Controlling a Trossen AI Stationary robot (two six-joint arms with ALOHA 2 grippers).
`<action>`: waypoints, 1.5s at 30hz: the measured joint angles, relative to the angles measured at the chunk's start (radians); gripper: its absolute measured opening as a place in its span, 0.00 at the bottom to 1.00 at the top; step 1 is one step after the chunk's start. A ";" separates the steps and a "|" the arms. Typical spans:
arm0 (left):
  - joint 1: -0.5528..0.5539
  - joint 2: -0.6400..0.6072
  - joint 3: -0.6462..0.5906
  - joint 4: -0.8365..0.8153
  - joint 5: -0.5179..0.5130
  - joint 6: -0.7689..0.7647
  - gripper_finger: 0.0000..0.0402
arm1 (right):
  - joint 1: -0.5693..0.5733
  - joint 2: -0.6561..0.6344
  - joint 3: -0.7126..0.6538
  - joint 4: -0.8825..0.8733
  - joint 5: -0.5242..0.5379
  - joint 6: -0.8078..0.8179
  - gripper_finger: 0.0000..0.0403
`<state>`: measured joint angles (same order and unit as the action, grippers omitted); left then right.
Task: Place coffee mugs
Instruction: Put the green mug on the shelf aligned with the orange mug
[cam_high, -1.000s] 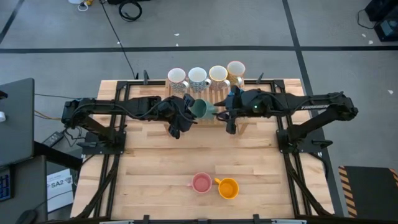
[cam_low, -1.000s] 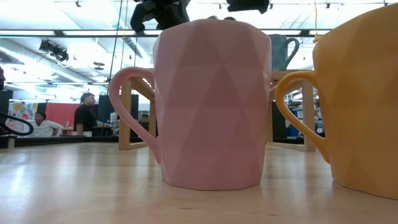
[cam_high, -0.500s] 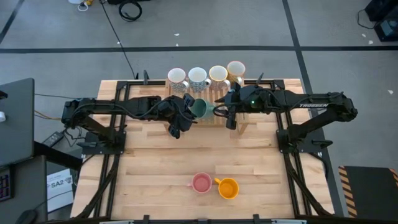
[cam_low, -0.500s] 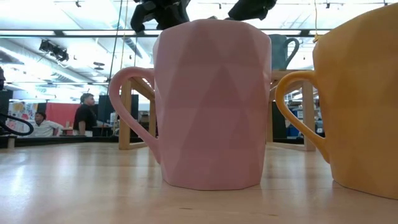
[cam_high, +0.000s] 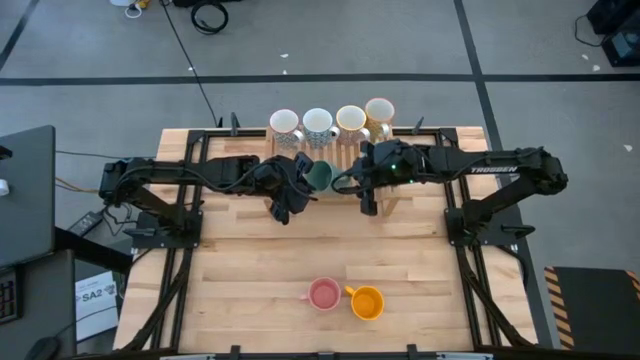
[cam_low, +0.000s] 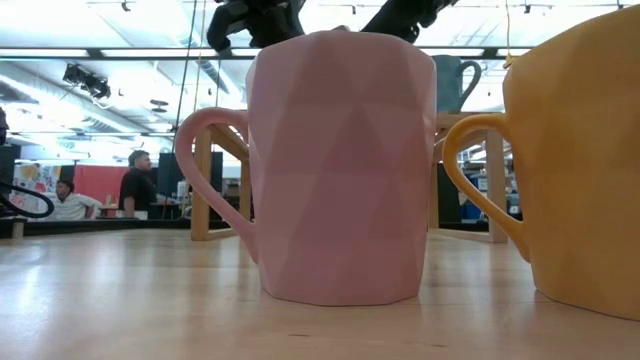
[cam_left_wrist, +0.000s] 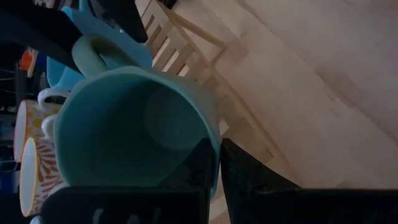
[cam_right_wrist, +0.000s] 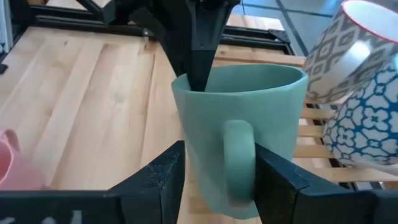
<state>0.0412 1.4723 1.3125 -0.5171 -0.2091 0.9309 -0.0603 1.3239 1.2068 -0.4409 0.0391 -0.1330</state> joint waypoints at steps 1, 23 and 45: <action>0.000 0.000 0.000 0.001 -0.006 0.001 0.07 | 0.000 0.000 0.000 0.000 0.001 0.002 0.41; 0.000 0.000 0.000 0.017 -0.155 -0.025 0.08 | 0.000 -0.008 0.000 0.009 0.074 0.200 0.14; 0.002 -0.001 0.001 0.070 -0.343 -0.149 0.24 | 0.107 0.008 0.000 0.069 0.384 0.301 0.14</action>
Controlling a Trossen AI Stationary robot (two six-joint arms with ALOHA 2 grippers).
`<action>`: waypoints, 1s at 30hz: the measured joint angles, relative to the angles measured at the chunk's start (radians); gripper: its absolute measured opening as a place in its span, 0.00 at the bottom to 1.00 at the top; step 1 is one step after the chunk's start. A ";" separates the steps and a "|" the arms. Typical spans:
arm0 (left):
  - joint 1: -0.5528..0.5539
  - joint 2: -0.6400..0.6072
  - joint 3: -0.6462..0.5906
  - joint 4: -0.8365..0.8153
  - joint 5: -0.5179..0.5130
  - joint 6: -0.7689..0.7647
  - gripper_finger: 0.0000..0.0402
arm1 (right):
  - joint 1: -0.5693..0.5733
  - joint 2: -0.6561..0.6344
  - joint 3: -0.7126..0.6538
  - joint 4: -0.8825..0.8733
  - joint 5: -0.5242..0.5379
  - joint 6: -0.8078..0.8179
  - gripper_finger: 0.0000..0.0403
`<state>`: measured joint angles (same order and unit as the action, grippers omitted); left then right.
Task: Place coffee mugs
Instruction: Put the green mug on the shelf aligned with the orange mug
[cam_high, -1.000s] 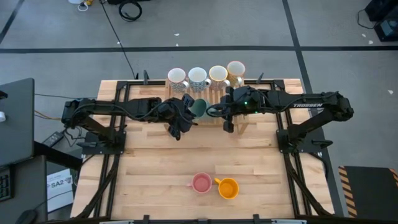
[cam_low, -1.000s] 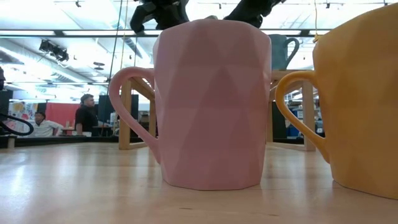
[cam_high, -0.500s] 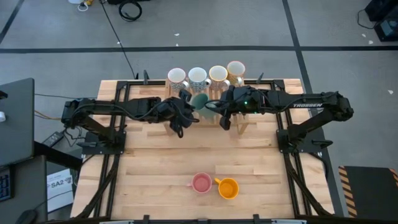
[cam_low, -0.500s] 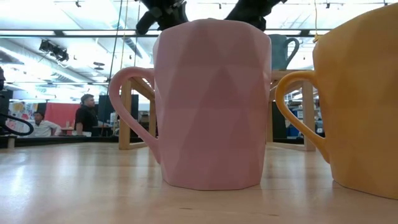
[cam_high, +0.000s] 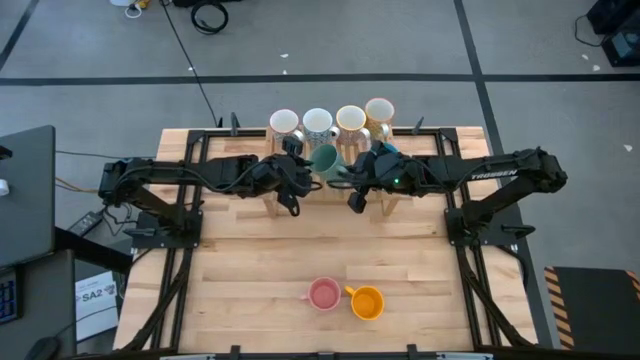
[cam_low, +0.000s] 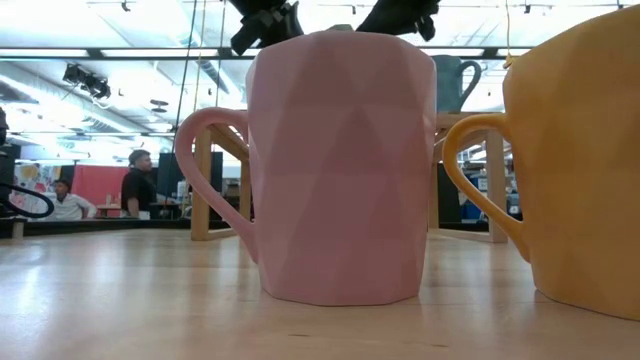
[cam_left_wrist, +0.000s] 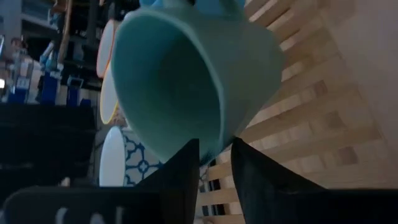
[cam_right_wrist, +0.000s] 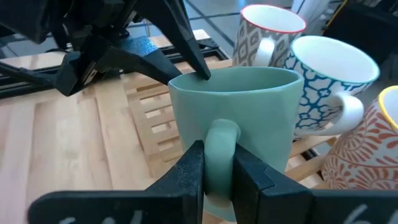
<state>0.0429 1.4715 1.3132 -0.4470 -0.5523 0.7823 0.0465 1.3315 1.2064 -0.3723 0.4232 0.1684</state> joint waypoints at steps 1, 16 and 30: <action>0.000 0.000 0.000 -0.001 -0.003 -0.013 0.26 | 0.008 0.000 0.000 0.001 0.016 0.000 0.14; 0.001 0.000 0.000 -0.013 -0.003 -0.015 0.44 | 0.124 0.000 0.000 0.014 0.249 0.161 0.14; 0.000 0.000 0.000 -0.011 0.002 -0.039 0.44 | 0.220 0.010 -0.057 0.024 0.499 0.205 0.14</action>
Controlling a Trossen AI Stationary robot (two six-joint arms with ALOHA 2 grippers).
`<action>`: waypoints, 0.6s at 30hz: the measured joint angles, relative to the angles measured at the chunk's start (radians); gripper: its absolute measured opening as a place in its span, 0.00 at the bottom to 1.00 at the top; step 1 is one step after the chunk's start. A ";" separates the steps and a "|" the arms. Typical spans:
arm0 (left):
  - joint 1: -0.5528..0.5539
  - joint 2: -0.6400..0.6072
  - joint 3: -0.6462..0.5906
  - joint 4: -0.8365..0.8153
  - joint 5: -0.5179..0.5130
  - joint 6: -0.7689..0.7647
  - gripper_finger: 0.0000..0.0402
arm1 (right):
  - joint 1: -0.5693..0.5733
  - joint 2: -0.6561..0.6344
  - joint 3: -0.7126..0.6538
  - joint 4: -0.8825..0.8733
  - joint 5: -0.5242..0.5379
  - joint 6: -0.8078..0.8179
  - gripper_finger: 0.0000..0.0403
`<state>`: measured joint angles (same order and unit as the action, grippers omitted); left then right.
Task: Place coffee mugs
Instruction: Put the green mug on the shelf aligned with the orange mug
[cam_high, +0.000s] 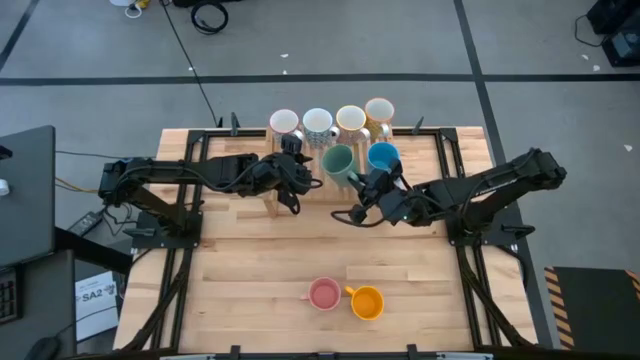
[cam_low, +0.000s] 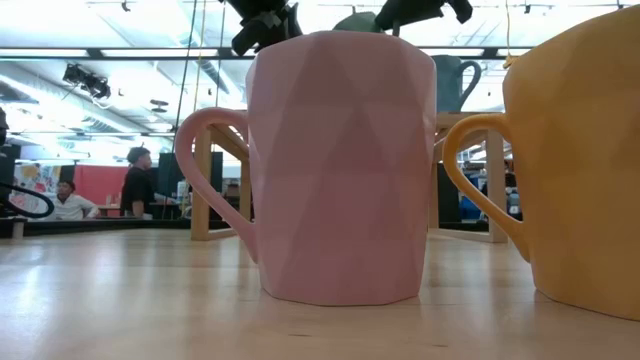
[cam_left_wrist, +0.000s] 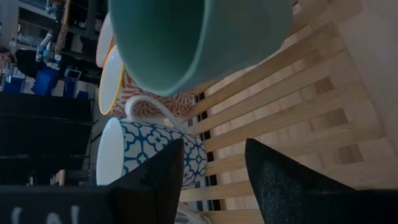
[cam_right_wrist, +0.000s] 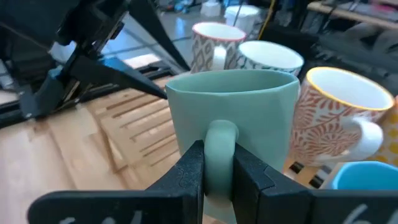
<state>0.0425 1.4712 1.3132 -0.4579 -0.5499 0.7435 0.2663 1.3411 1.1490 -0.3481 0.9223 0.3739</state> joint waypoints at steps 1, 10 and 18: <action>0.000 0.000 0.000 0.001 0.000 0.000 0.44 | 0.003 0.000 -0.010 0.019 0.019 -0.003 0.14; 0.000 0.000 0.000 0.001 0.000 -0.001 0.44 | 0.011 0.000 -0.112 0.178 0.055 -0.018 0.14; 0.000 0.001 0.000 0.000 0.000 -0.001 0.44 | 0.011 0.000 -0.205 0.361 0.059 -0.095 0.14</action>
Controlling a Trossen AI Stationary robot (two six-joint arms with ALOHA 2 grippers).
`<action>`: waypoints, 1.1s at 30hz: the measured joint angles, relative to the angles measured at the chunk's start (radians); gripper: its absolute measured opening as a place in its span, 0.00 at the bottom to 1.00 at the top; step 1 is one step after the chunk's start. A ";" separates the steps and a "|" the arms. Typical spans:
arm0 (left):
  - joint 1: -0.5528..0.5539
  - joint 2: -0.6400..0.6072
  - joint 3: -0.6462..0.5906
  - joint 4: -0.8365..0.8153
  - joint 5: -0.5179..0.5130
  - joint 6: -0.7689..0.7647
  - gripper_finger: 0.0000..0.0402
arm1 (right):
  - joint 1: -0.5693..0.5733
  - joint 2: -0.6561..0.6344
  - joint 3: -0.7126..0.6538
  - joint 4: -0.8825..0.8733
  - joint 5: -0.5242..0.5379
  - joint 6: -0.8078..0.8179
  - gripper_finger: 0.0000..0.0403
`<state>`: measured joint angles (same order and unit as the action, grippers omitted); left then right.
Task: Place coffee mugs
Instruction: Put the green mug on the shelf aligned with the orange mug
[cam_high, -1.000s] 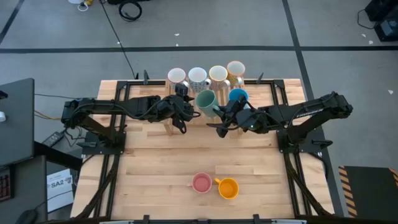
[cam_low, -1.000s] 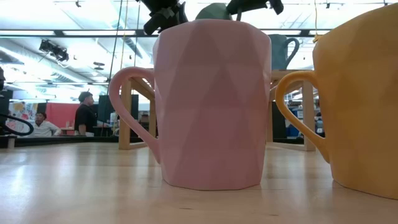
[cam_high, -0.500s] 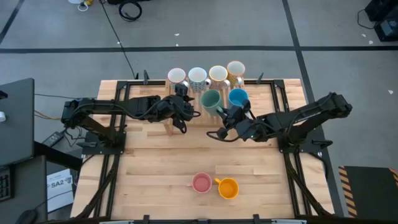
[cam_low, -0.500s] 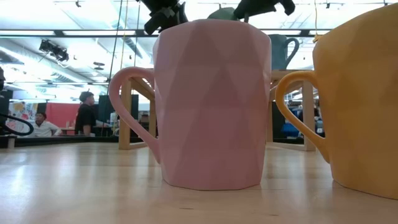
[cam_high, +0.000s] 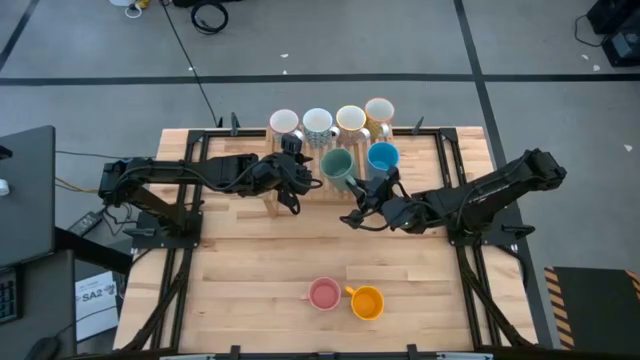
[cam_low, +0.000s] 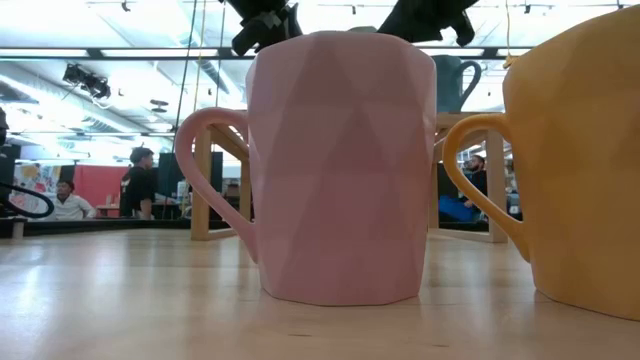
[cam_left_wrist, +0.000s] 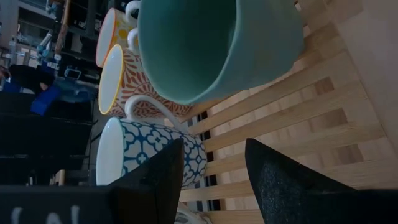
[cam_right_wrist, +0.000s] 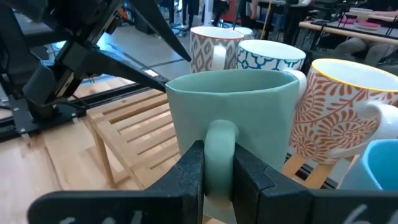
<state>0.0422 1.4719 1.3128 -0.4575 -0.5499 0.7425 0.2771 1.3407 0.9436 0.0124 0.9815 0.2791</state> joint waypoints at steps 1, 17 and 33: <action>0.000 0.000 0.000 0.000 0.000 0.000 0.44 | 0.000 0.000 -0.008 0.017 0.000 -0.006 0.14; 0.000 0.000 0.000 0.000 0.001 0.000 0.44 | -0.005 -0.001 -0.069 0.088 0.014 -0.013 0.14; 0.000 0.000 -0.001 0.000 0.001 0.000 0.44 | -0.023 -0.002 -0.069 0.091 0.014 -0.020 0.19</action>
<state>0.0422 1.4719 1.3121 -0.4572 -0.5492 0.7425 0.2540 1.3388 0.8745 0.1032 0.9959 0.2587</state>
